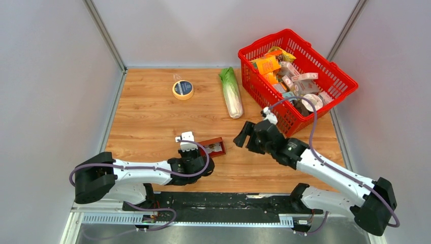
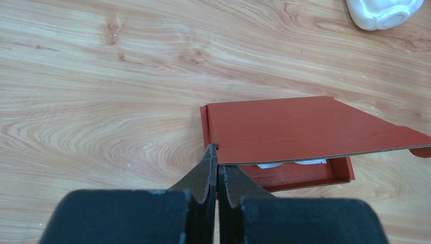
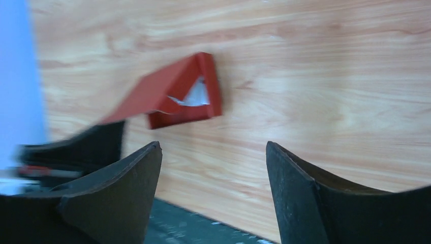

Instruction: Fold the paper box

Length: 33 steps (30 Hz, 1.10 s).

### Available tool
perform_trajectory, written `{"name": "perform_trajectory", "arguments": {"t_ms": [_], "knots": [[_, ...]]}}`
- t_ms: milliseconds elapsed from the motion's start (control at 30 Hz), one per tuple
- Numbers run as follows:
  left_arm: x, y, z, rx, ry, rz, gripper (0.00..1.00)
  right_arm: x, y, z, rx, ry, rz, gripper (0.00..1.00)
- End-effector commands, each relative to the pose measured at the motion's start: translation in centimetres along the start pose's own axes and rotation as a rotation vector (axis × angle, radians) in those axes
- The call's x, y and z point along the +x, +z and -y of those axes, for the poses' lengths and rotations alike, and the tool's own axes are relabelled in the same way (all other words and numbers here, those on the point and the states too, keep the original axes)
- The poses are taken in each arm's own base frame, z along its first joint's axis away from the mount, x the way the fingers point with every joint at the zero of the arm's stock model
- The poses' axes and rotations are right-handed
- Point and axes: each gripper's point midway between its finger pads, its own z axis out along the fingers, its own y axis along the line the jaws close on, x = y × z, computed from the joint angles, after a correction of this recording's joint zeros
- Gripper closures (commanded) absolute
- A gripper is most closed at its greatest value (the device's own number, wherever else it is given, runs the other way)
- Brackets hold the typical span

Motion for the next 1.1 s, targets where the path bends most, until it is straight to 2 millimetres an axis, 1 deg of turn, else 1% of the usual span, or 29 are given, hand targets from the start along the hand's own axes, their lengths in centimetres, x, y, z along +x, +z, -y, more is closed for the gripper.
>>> {"name": "perform_trajectory", "arguments": {"t_ms": [0, 33, 67, 100, 133, 167, 200, 267, 300, 433, 533, 667, 800, 833, 867, 933, 967, 1067], "knots": [[1.4, 0.0, -2.0, -0.039, 0.066, -0.029, 1.00, -1.0, -2.5, -6.9, -0.220, 0.268, -0.205, 0.22], [1.5, -0.1, -2.0, -0.040, 0.064, -0.031, 1.00, -1.2, -2.4, -7.9, -0.233, 0.317, -0.230, 0.22], [1.5, -0.1, -2.0, -0.038, 0.064, -0.031, 1.00, -0.5, -1.5, -8.6, -0.223, 0.338, -0.290, 0.23], [1.4, -0.1, -2.0, -0.038, 0.062, -0.029, 1.00, -0.8, -1.4, -9.6, -0.236, 0.366, -0.307, 0.24], [1.5, -0.1, -2.0, -0.036, 0.062, -0.029, 1.00, -0.6, -1.0, -10.0, -0.231, 0.389, -0.332, 0.25], [1.4, -0.1, -2.0, -0.038, 0.062, -0.027, 1.00, -0.3, -0.1, -10.7, -0.230, 0.446, -0.363, 0.28], [1.5, -0.1, -2.1, -0.040, 0.061, -0.028, 1.00, 0.3, 0.3, -10.9, -0.227, 0.472, -0.381, 0.30], [1.4, -0.1, -2.1, -0.041, 0.058, -0.025, 1.00, 0.3, 1.4, -11.4, -0.226, 0.540, -0.385, 0.35], [1.4, -0.1, -2.2, -0.041, 0.056, -0.023, 1.00, 0.4, 1.5, -11.7, -0.225, 0.544, -0.380, 0.36], [1.4, -0.1, -2.1, -0.032, 0.054, -0.022, 1.00, -0.1, 2.5, -11.7, -0.184, 0.562, -0.322, 0.37], [1.5, -0.1, -1.8, -0.022, 0.057, -0.022, 1.00, 0.4, 3.9, -11.5, -0.137, 0.576, -0.328, 0.40], [1.4, 0.0, -1.8, -0.023, 0.056, -0.019, 1.00, 1.1, 4.7, -11.2, -0.105, 0.584, -0.315, 0.43], [1.5, -0.1, -1.8, -0.016, 0.052, -0.020, 1.00, 1.1, 5.4, -11.2, -0.099, 0.601, -0.282, 0.47], [1.5, -0.1, -1.7, -0.012, 0.048, -0.021, 1.00, 1.3, 6.0, -11.0, -0.086, 0.599, -0.284, 0.50], [1.6, -0.1, -1.8, -0.013, 0.051, -0.021, 1.00, 1.2, 6.2, -11.3, -0.090, 0.601, -0.284, 0.53], [1.7, 0.0, -1.8, -0.013, 0.053, -0.023, 1.00, 1.7, 6.9, -11.4, -0.088, 0.598, -0.300, 0.67], [1.6, -0.1, -1.8, -0.011, 0.057, -0.023, 1.00, 1.7, 7.1, -11.5, -0.092, 0.597, -0.302, 0.70], [1.6, -0.2, -1.7, -0.004, 0.054, -0.027, 1.00, 2.3, 7.6, -11.3, -0.079, 0.590, -0.309, 0.71]]}}
